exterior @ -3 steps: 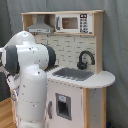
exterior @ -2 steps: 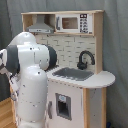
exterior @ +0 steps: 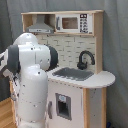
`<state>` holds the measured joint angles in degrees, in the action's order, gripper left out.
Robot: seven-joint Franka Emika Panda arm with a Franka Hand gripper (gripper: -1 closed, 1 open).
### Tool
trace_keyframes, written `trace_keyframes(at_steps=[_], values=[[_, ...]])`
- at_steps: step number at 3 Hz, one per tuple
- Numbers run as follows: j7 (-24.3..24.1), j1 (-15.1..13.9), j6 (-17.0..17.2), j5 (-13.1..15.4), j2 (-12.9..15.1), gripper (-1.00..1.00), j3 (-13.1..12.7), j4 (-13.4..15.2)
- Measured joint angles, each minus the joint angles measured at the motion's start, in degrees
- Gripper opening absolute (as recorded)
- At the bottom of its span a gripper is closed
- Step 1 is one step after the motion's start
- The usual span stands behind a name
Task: Play with the kitchen
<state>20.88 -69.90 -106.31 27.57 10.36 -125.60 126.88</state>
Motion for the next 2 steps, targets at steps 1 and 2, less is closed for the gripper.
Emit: trace_keyframes(at_steps=[1, 2], values=[[1.09, 0.00, -5.31, 0.03, -0.02, 1.00, 1.01, 2.18], [1.79, 0.00, -10.98, 0.13, -0.08, 1.00, 1.77, 4.13]])
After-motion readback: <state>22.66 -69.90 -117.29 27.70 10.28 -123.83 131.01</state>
